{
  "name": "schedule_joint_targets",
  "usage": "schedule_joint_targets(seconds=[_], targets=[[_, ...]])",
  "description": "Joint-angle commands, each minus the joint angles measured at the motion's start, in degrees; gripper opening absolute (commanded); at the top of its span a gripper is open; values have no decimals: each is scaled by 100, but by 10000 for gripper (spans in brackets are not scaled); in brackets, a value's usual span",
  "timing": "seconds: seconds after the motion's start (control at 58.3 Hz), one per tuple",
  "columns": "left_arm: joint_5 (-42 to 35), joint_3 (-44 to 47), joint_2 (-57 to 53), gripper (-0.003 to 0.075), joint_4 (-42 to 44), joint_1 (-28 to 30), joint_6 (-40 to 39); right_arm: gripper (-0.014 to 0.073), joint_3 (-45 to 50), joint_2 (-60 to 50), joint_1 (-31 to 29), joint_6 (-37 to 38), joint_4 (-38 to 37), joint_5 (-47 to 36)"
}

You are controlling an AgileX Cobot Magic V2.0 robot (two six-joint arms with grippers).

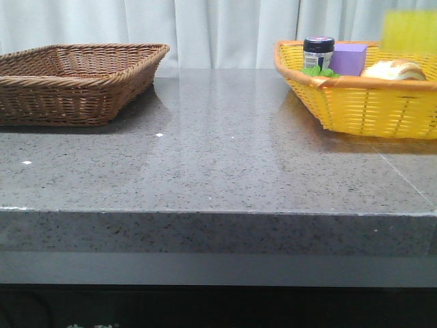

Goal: Transfer tape with both arms
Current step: 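Lower the tape roll onto the table between the baskets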

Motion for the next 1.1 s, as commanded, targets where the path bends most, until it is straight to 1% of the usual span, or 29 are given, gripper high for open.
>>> schedule_joint_targets(seconds=[0.0,0.137,0.189,0.223,0.411,0.446,0.549,0.617,0.686,0.737,0.857,0.926,1.08], targets=[[-503,-210,31,493,8,12,-12,44,-282,-604,228,-314,469,-410],[-503,-210,31,493,8,12,-12,44,-282,-804,760,-737,966,-355],[-503,-210,31,493,8,12,-12,44,-282,-834,1022,-843,1099,-325],[-503,-210,31,493,8,12,-12,44,-282,-835,1308,-919,1175,-310],[-503,-210,31,493,8,12,-12,44,-37,-835,2436,-962,1194,-453],[-503,-210,31,493,8,12,-12,44,168,-835,2696,-962,1189,-600],[-503,-210,31,493,8,12,-12,44,678,-835,3105,-962,1189,-1012],[-503,-210,31,493,8,12,-12,44,1059,-835,3334,-962,1189,-1431],[-503,-210,31,493,8,12,-12,44,1416,-802,3470,-962,1189,-1860],[-503,-210,31,493,8,12,-12,44,1587,-740,3504,-962,1182,-2026],[-503,-210,31,493,8,12,-12,59,1623,-482,3504,-962,1153,-2085],[-503,-210,31,493,8,12,-12,85,1623,-327,3504,-962,1153,-2179],[-503,-210,31,493,8,12,-12,179,1623,-106,3504,-962,1153,-2554]])
